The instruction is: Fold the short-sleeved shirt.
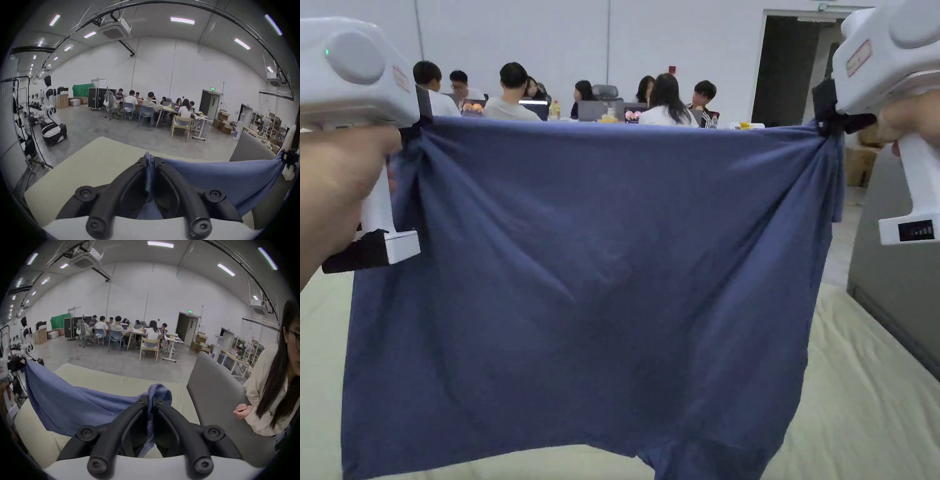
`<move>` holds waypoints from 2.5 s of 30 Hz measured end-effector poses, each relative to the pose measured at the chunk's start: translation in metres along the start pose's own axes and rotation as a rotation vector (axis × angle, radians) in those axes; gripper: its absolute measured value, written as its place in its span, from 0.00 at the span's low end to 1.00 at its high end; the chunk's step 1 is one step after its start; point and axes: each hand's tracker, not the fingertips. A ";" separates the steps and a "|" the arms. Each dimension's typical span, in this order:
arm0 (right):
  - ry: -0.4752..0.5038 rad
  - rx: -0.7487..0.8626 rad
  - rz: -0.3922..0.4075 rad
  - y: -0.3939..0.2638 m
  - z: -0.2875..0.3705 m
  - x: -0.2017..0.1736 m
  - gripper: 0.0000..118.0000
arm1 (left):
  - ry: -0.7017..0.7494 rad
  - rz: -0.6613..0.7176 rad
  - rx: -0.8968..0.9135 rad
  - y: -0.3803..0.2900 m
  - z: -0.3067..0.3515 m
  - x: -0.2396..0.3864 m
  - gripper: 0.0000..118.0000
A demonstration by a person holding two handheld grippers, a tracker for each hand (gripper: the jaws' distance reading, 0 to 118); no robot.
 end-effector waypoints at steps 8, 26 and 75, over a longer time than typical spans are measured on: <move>-0.027 -0.022 -0.007 0.037 -0.035 -0.015 0.05 | 0.010 0.007 -0.033 0.004 -0.024 -0.002 0.04; -0.027 -0.043 -0.014 -0.011 -0.083 -0.027 0.05 | -0.036 -0.052 -0.147 -0.057 -0.085 0.009 0.04; 0.215 -0.682 -0.043 -0.580 0.023 -0.029 0.05 | -0.124 -0.218 -0.803 -0.537 0.105 -0.101 0.04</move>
